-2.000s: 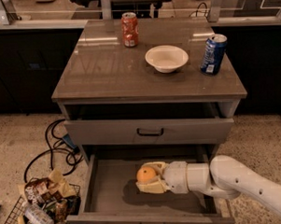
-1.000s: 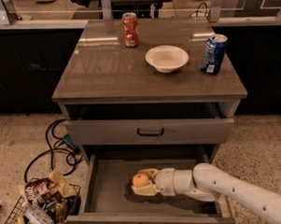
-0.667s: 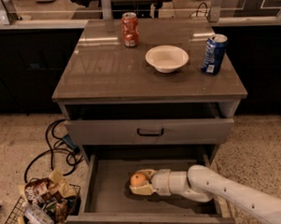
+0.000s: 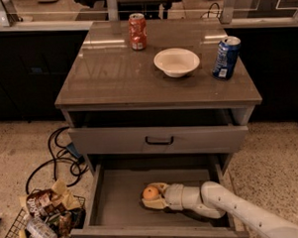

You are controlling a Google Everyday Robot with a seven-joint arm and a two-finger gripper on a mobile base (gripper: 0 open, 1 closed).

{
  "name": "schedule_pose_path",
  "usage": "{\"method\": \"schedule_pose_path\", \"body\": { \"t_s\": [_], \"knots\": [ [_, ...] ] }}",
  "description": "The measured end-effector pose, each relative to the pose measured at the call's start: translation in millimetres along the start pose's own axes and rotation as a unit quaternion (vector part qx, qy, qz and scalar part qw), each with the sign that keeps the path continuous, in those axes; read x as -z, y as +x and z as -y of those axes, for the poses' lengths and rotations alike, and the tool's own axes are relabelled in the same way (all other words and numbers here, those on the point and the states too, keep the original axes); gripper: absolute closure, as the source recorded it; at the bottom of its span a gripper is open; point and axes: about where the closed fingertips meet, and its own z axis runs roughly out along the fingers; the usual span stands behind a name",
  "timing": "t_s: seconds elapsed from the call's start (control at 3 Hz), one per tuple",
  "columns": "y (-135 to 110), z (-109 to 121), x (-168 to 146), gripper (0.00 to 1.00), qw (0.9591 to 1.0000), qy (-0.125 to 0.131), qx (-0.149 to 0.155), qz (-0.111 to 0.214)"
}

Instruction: Place orange into middle drawer

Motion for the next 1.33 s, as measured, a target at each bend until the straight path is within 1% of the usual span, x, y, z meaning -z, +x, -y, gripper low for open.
{"method": "schedule_pose_path", "body": {
  "t_s": [0.33, 0.67, 1.33],
  "knots": [
    [18.0, 9.8, 1.7, 1.00, 0.9998, 0.001, 0.000, -0.021],
    [18.1, 8.3, 0.2, 0.82, 0.9998, -0.001, 0.000, -0.020],
    [17.7, 5.6, -3.3, 0.35, 0.9998, -0.004, 0.000, -0.019]
  ]
}}
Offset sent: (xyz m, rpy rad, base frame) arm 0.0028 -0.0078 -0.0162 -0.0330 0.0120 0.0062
